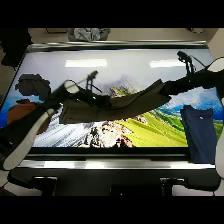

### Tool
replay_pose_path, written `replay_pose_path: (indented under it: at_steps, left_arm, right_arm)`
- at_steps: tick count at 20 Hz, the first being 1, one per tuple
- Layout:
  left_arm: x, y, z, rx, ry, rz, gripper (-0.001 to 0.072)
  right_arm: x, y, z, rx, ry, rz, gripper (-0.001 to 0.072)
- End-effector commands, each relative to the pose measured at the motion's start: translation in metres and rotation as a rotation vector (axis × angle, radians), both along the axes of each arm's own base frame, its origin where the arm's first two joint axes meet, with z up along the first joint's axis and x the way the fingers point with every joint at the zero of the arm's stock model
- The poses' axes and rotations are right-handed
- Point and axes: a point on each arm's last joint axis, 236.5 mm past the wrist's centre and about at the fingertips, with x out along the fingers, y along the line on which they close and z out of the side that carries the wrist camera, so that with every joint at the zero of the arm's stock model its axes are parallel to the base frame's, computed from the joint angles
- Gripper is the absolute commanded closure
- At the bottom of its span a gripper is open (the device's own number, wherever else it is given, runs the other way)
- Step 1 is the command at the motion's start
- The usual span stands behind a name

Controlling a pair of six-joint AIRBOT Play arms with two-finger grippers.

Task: Fold the shirts.

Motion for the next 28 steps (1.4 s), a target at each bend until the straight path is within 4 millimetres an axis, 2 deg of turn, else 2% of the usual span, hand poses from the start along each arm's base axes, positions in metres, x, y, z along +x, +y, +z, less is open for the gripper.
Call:
replay_pose_path:
  at_steps: [1,3,5,7,10,12,13,14,16,18,20,21,23,24,25,26,28]
  left_arm:
    - [-0.017,-0.061,-0.038,-0.078,0.098,0.043,0.0679]
    - [-0.013,-0.079,-0.047,-0.132,0.137,0.113,0.0679]
    - [-0.005,-0.088,-0.052,-0.182,0.174,0.180,0.0679]
    - [-0.002,-0.099,-0.054,-0.239,0.221,0.234,0.0680]
    - [-0.015,-0.122,-0.058,-0.293,0.280,0.240,0.0680]
    - [-0.020,-0.123,-0.052,-0.293,0.250,0.195,0.0681]
    - [-0.013,-0.116,-0.042,-0.297,0.213,0.178,0.0682]
    - [-0.002,-0.102,-0.029,-0.290,0.168,0.176,0.0682]
    - [0.028,-0.050,0.006,-0.235,0.033,0.178,0.0682]
    - [0.065,0.031,0.045,-0.133,-0.102,0.262,0.0682]
    - [0.092,0.128,0.089,-0.020,-0.230,0.396,0.0682]
    - [0.096,0.173,0.112,0.021,-0.286,0.453,0.0681]
    - [0.091,0.239,0.154,0.059,-0.359,0.547,0.0681]
    - [0.085,0.261,0.173,0.062,-0.387,0.584,0.0681]
    - [0.079,0.276,0.188,0.066,-0.416,0.607,0.0681]
    - [0.072,0.285,0.203,0.066,-0.446,0.624,0.0681]
    - [0.063,0.287,0.223,0.059,-0.488,0.631,0.0681]
  right_arm:
    - [-0.034,0.031,0.065,-0.017,-0.125,0.063,0.0672]
    - [-0.049,0.040,0.089,-0.012,-0.164,0.063,0.0672]
    - [-0.060,0.041,0.109,-0.002,-0.197,0.039,0.0672]
    - [-0.068,0.043,0.122,0.001,-0.228,0.038,0.0672]
    - [-0.067,0.043,0.125,0.005,-0.239,0.028,0.0671]
    - [-0.054,0.048,0.120,0.021,-0.245,0.024,0.0671]
    - [-0.045,0.059,0.116,0.030,-0.258,0.037,0.0671]
    - [-0.038,0.076,0.111,0.045,-0.269,0.071,0.0671]
    - [-0.024,0.118,0.102,0.105,-0.281,0.125,0.0671]
    - [-0.011,0.162,0.090,0.175,-0.281,0.157,0.0671]
    - [-0.004,0.211,0.072,0.259,-0.260,0.192,0.0671]
    - [-0.002,0.236,0.061,0.304,-0.241,0.205,0.0671]
    - [0.001,0.282,0.036,0.389,-0.194,0.216,0.0671]
    - [0.002,0.303,0.022,0.430,-0.164,0.211,0.0671]
    - [0.002,0.321,0.007,0.464,-0.131,0.202,0.0671]
    - [0.002,0.337,-0.010,0.491,-0.087,0.185,0.0671]
    - [-0.003,0.364,-0.043,0.530,-0.004,0.159,0.0669]
